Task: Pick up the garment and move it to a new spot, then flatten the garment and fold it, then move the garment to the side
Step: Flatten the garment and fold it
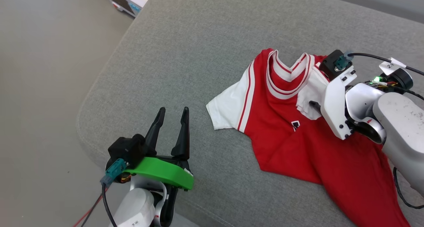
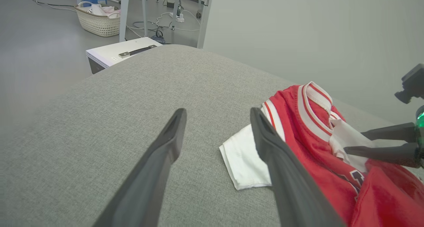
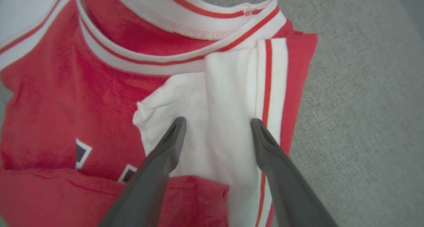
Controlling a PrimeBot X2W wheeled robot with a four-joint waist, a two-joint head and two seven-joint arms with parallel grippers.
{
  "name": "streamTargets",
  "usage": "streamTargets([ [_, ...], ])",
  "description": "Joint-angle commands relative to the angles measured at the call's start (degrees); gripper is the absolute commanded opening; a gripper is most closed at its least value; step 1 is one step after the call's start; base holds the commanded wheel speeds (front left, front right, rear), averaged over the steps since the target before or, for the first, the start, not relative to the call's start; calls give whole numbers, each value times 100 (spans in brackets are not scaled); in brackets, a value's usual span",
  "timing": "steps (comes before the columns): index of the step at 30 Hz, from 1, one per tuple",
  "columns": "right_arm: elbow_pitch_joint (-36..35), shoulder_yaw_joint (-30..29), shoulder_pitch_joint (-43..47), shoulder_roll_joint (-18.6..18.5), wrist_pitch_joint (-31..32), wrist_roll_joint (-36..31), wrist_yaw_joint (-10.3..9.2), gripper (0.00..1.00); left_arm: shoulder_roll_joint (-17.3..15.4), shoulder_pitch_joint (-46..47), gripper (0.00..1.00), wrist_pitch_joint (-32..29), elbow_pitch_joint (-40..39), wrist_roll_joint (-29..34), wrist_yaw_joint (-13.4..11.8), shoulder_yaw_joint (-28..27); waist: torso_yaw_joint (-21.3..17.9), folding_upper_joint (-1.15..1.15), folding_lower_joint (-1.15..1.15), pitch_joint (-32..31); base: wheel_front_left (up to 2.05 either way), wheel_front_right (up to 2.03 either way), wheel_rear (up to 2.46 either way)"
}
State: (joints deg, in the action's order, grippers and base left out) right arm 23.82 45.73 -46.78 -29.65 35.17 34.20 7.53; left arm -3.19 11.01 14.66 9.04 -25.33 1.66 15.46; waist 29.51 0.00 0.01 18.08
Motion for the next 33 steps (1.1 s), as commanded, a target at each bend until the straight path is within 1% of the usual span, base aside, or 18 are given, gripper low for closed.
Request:
streamTargets([
  [1,68,65,-132,-41,-71,60,-4,100,30,94,100,34,-14,-67,-58,18,88,0,-1,93,0,0,0],
  [2,124,98,-168,-40,-114,80,-4,98,30,98,100,34,-17,-73,-67,24,88,0,-1,100,0,0,0],
  [3,167,123,-195,-35,-148,96,-4,37,31,102,100,34,-16,-75,-75,30,85,0,-1,103,0,0,0],
  [4,213,159,-226,-30,-191,110,-4,0,31,107,100,34,-13,-79,-83,37,79,0,-1,105,0,0,0],
  [11,421,291,-327,-8,-542,259,-4,0,31,91,100,34,64,-24,-99,38,-57,0,-1,-46,0,0,0],
  [17,489,180,-174,-24,-970,451,-4,0,31,19,100,34,173,143,-49,-55,-330,0,-1,-401,0,0,0],
  [25,345,-325,488,-289,-1464,870,-4,0,31,-144,100,34,318,431,82,-253,-872,0,-1,-954,0,0,0],
  [33,221,-1073,1343,-520,-1747,1164,-4,0,31,-319,100,34,428,604,200,-361,-1500,0,-1,-1281,0,0,0],
])
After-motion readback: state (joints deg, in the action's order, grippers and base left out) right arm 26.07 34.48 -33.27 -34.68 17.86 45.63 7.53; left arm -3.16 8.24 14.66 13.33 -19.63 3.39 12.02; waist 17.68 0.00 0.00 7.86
